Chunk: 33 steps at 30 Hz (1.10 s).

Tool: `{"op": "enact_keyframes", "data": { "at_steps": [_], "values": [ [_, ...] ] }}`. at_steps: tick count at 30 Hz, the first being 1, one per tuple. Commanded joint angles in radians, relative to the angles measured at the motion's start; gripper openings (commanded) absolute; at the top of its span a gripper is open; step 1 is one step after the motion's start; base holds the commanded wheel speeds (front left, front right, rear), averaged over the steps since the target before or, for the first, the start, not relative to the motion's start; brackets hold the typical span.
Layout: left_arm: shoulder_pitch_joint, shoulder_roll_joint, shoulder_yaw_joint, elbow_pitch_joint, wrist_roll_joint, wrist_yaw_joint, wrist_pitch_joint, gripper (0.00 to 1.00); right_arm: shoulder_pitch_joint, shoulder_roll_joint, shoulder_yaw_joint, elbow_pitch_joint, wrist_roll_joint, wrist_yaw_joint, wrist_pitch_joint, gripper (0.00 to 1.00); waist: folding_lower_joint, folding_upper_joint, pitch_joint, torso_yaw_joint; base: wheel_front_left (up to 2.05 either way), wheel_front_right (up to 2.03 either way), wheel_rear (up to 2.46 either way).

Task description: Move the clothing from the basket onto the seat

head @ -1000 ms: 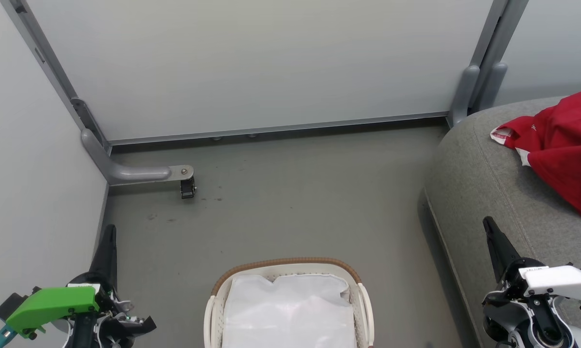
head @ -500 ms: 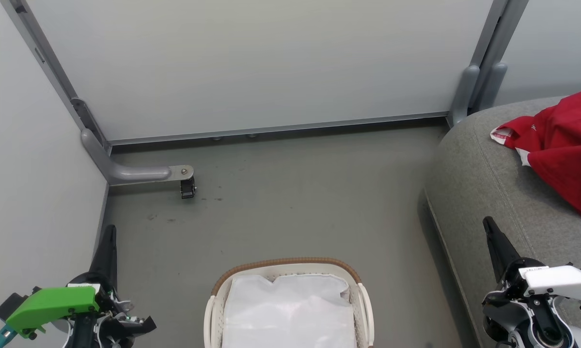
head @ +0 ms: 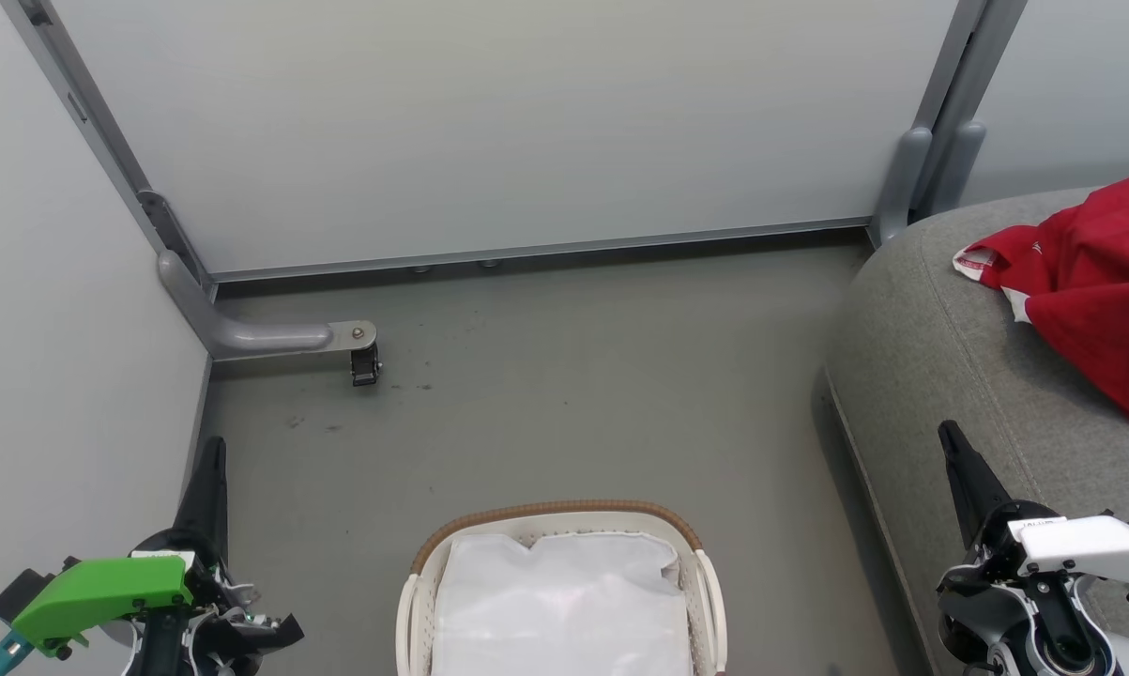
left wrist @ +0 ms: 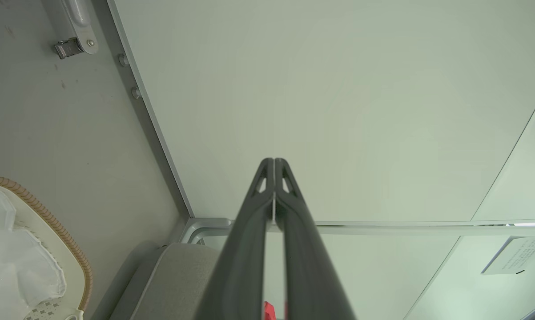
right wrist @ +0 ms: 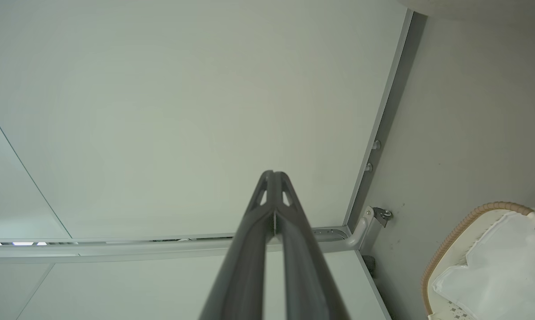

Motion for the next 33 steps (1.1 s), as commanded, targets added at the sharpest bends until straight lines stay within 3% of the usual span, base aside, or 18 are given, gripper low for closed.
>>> {"op": "enact_keyframes", "data": {
  "at_steps": [1, 33],
  "values": [
    [-0.010, 0.000, 0.001, -0.002, -0.004, -0.005, 0.003, 0.00, -0.009, -0.006, -0.002, -0.004, 0.003, 0.000, 0.003, 0.00, 0.0000, 0.0000, 0.000, 0.000, 0.00, 0.00, 0.00],
    [-0.010, 0.000, 0.001, -0.002, -0.005, -0.005, 0.003, 0.00, -0.009, -0.006, -0.002, -0.004, 0.004, 0.000, 0.003, 0.00, 0.0000, 0.0000, 0.000, 0.000, 0.00, 0.00, 0.00]
  ]
}}
